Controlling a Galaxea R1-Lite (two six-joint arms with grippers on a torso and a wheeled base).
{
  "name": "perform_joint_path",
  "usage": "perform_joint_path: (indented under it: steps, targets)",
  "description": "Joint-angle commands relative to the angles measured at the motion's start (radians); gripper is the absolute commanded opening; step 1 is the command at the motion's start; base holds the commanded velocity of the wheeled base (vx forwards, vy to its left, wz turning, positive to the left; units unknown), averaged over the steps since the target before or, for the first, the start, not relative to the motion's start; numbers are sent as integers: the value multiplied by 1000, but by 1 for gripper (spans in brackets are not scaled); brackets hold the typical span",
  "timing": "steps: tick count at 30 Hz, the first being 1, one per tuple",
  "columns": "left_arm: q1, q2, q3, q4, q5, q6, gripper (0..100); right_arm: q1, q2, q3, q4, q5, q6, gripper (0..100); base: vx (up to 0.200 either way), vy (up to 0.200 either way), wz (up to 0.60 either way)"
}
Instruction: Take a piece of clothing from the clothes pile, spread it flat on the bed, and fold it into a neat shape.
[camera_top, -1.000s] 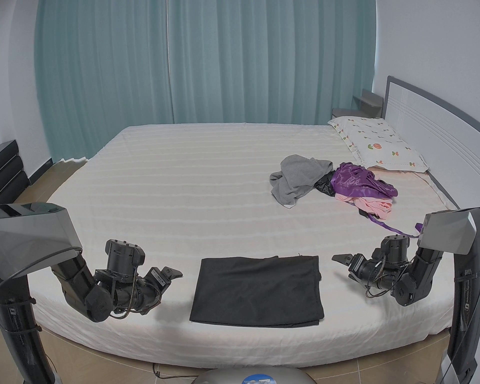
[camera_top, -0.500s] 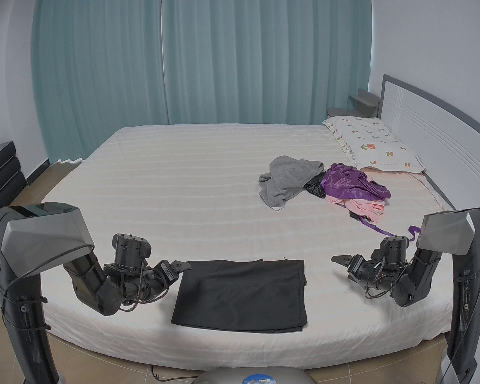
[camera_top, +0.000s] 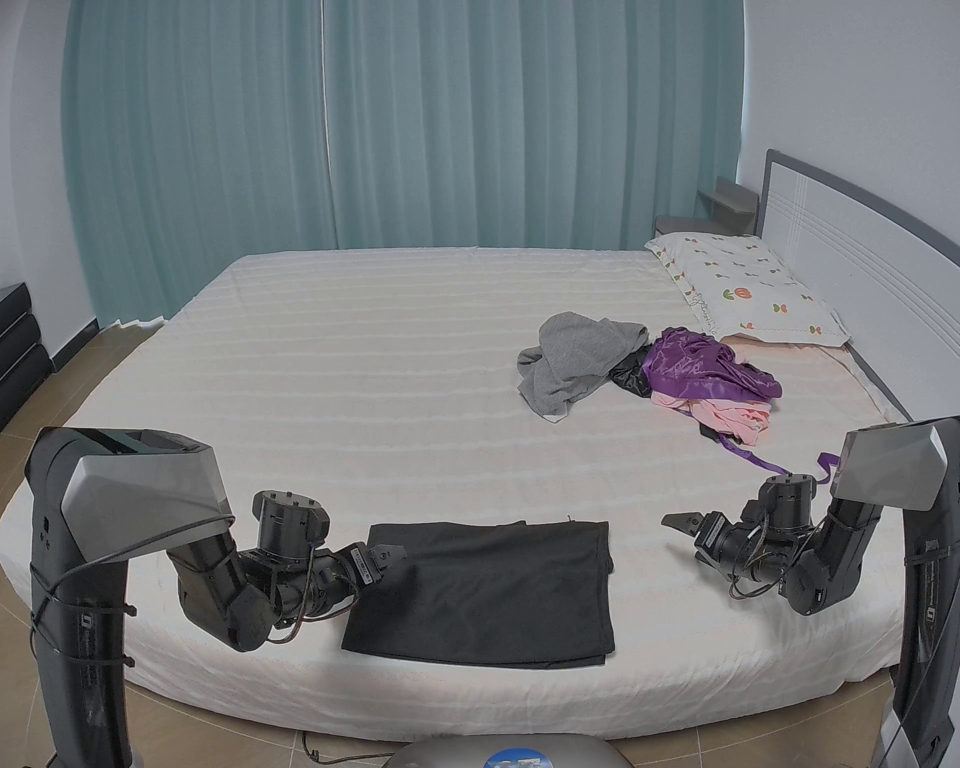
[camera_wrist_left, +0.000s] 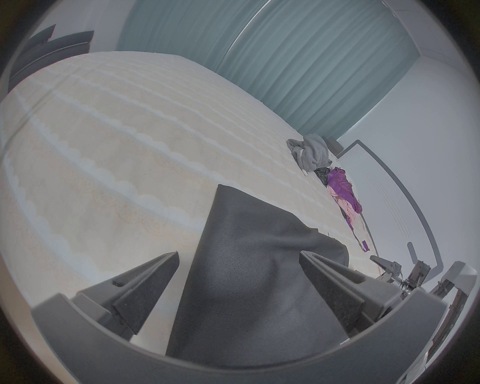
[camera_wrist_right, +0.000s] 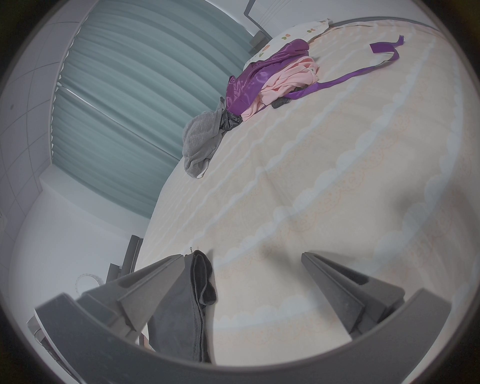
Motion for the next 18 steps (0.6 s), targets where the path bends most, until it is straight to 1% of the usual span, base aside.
perform_joint_path:
  steps: [1, 6, 11, 18]
  targets:
    - [-10, 41, -9, -5, 13, 6, 100, 0, 2, -1, 0, 0, 0, 100, 0, 0, 0]
    - [-18, 74, -12, -48, 45, 45, 100, 0, 3, -3, 0, 0, 0, 100, 0, 0, 0]
    - [-29, 104, -13, -96, 76, 55, 100, 0, 8, -3, -2, 0, -2, 100, 0, 0, 0]
    - [-33, 105, -15, -93, 77, 55, 100, 5, 9, -3, -5, -1, -2, 100, 0, 0, 0]
